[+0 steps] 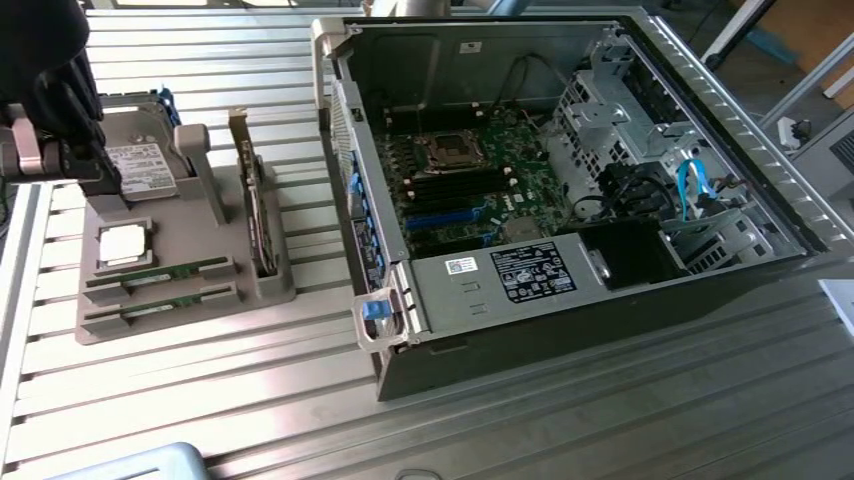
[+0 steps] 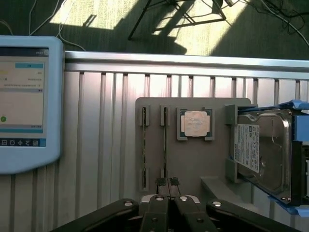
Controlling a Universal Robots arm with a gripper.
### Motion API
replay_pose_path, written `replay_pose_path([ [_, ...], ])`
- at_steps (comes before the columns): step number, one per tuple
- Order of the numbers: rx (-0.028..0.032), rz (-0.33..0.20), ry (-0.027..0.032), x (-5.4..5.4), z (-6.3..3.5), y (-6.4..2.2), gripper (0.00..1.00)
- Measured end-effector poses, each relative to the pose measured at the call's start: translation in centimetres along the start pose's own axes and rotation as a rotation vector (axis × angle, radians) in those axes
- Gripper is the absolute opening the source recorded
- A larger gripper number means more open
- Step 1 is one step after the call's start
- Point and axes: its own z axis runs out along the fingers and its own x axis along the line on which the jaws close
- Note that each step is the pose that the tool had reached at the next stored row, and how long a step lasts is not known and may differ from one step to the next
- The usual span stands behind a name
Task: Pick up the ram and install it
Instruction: 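Pick up the ram and move it above insertion slot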
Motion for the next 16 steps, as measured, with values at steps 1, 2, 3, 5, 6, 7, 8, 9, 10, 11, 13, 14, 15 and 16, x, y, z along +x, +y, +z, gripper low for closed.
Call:
replay_pose_path([
  [1, 0.0001, 0.000, 0.0000, 0.26, 0.30, 0.00, 0.11],
  [2, 0.0004, 0.000, 0.0000, 0.50, 0.57, 0.00, 0.11],
  [3, 0.0005, 0.000, -0.0002, 0.72, 0.86, 0.00, 0.11],
  [5, 0.0005, 0.000, 0.0000, 0.86, 1.10, 0.00, 0.11],
  [6, 0.0004, 0.000, 0.0001, 0.86, 1.12, 0.00, 0.11],
  [7, 0.0003, 0.000, 0.0002, 0.86, 1.13, 0.00, 0.11],
  [8, 0.0002, 0.000, 0.0003, 0.86, 1.13, 0.00, 0.11],
  [9, 0.0004, 0.000, 0.0001, 0.86, 1.14, -0.01, 0.11],
  [10, 0.0005, 0.000, 0.0001, 0.86, 1.15, -0.01, 0.11],
  [11, 0.0006, 0.000, 0.0001, 0.86, 1.15, -0.01, 0.11],
  [13, 0.0006, 0.000, 0.0000, 0.91, 1.15, 0.00, 0.12],
  [14, 0.0005, 0.000, 0.0001, 0.92, 1.15, 0.00, 0.18],
  [15, 0.0006, 0.000, 0.0001, 0.93, 1.15, 0.00, 0.18],
  [16, 0.0006, 0.000, 0.0000, 0.93, 1.15, -0.01, 0.24],
])
